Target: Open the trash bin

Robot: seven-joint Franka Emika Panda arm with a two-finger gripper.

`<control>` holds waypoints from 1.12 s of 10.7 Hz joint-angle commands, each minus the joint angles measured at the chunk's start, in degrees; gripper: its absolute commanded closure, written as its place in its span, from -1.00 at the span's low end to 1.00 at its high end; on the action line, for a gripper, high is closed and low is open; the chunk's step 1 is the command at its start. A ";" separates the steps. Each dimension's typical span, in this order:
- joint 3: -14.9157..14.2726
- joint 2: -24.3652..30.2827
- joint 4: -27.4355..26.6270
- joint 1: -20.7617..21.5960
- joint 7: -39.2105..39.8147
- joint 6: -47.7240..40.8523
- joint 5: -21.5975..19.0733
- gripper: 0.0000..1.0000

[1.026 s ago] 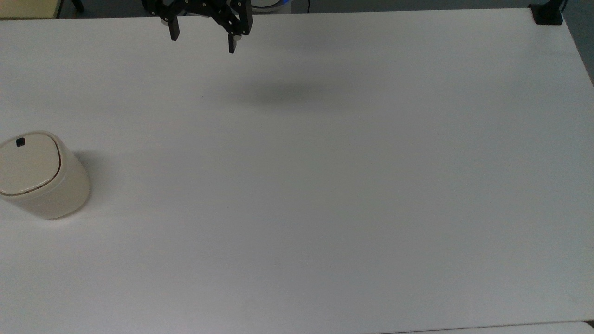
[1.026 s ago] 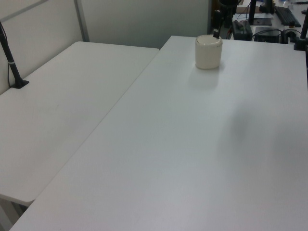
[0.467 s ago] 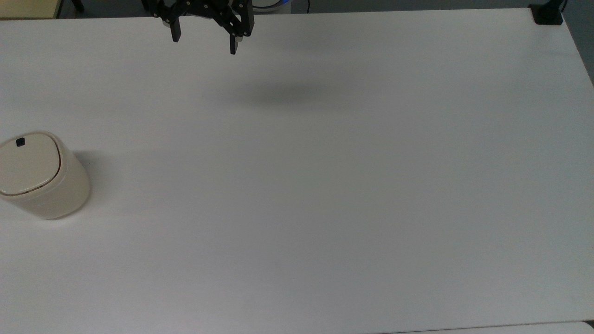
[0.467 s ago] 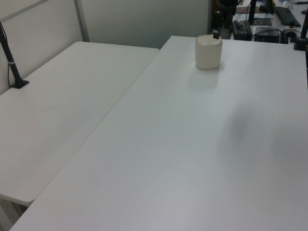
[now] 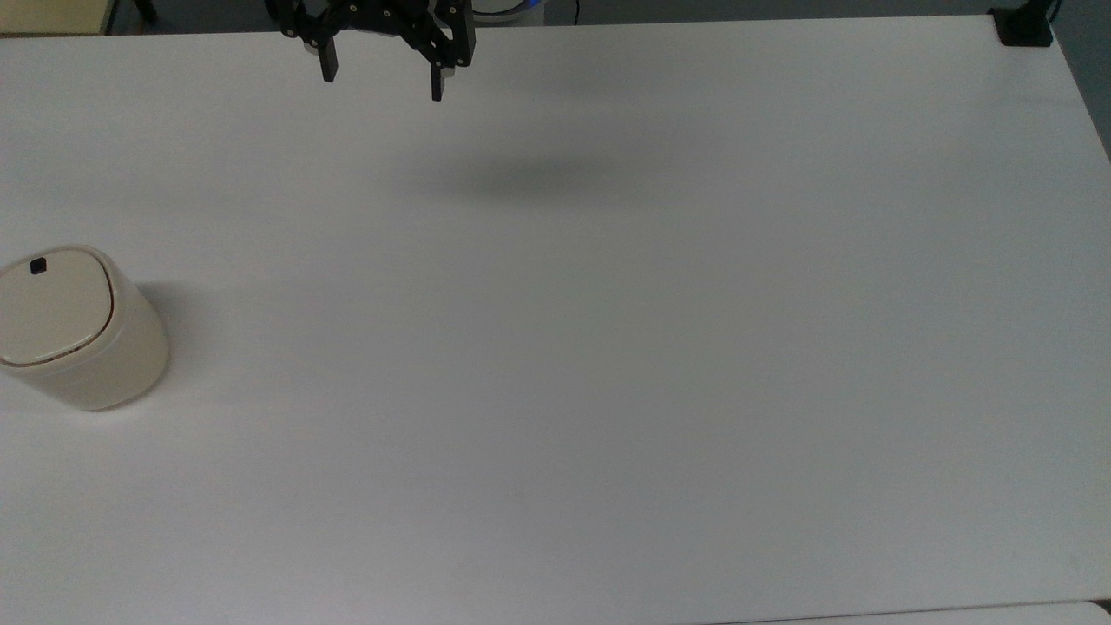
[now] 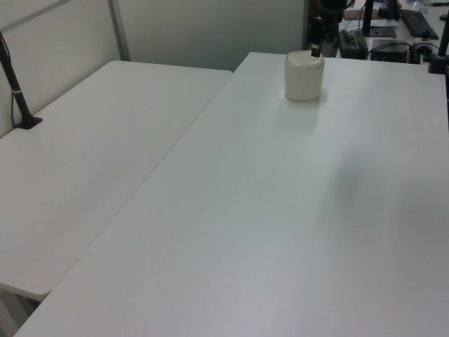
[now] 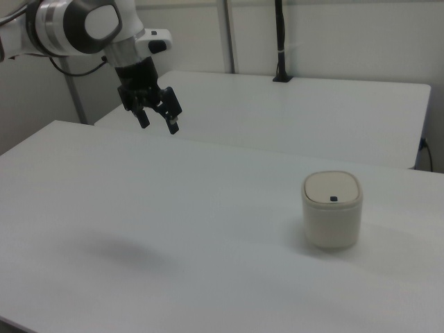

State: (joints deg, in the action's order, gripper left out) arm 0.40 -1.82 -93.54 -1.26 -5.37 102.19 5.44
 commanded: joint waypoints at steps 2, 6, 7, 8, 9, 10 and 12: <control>0.04 -0.47 0.82 -2.42 8.70 -1.46 1.06 -0.72; -1.54 -2.83 0.91 -8.22 5.74 9.84 0.27 0.81; -1.89 -3.63 0.82 -9.98 2.68 14.22 0.27 1.00; -2.77 -4.68 0.73 -11.30 -1.18 18.88 0.36 1.00; -5.30 -5.99 0.82 -11.31 -4.62 23.63 -0.25 1.00; -7.06 -7.40 0.56 -11.14 -8.13 27.94 -1.30 1.00; -9.53 -10.21 0.56 -11.40 -13.42 35.33 -1.40 1.00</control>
State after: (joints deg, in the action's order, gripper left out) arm -6.37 -9.29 -93.40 -13.28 -12.43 130.75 4.95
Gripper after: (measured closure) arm 0.991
